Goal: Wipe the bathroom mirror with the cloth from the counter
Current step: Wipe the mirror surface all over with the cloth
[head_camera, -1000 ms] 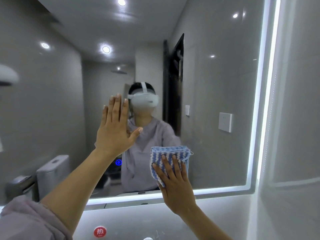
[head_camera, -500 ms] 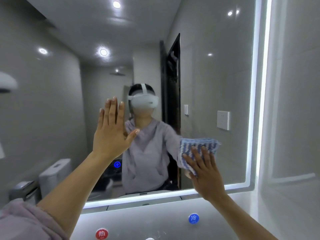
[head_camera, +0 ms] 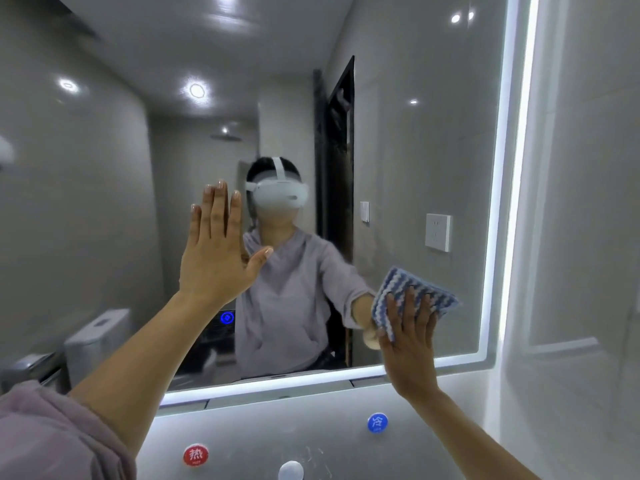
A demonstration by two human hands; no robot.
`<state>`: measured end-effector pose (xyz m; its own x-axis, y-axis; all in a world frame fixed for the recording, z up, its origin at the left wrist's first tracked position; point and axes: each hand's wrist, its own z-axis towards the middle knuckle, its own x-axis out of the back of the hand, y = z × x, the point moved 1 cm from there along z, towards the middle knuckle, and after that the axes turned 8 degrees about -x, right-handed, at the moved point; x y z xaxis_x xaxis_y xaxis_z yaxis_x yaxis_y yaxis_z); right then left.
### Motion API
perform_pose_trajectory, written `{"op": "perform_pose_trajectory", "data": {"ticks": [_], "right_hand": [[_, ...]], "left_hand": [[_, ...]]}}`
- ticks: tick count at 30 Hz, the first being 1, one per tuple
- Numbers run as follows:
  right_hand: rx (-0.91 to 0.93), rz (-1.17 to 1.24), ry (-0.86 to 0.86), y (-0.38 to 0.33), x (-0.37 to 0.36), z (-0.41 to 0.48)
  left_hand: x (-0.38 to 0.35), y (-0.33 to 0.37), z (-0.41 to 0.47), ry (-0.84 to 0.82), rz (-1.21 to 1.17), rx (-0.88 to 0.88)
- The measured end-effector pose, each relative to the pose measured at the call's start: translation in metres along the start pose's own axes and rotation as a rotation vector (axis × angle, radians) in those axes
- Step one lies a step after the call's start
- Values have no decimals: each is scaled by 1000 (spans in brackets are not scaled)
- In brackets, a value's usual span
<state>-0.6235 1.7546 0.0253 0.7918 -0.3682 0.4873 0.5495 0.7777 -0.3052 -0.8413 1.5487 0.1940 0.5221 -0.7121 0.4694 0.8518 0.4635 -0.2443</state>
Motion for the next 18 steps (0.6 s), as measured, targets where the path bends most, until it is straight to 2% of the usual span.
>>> {"op": "perform_pose_trajectory", "data": {"ticks": [5,11,18], "right_hand": [[168,-48,58,-50,-33,-24],[295,-86,-56,-97,-51,-39],[320,-97,-49,-104,-50,-40]], "left_hand": [[-1,-1,0,2,-3,2],[-1,0,0,18,-8,-5],[0,-1,-1,4,2,2]]}}
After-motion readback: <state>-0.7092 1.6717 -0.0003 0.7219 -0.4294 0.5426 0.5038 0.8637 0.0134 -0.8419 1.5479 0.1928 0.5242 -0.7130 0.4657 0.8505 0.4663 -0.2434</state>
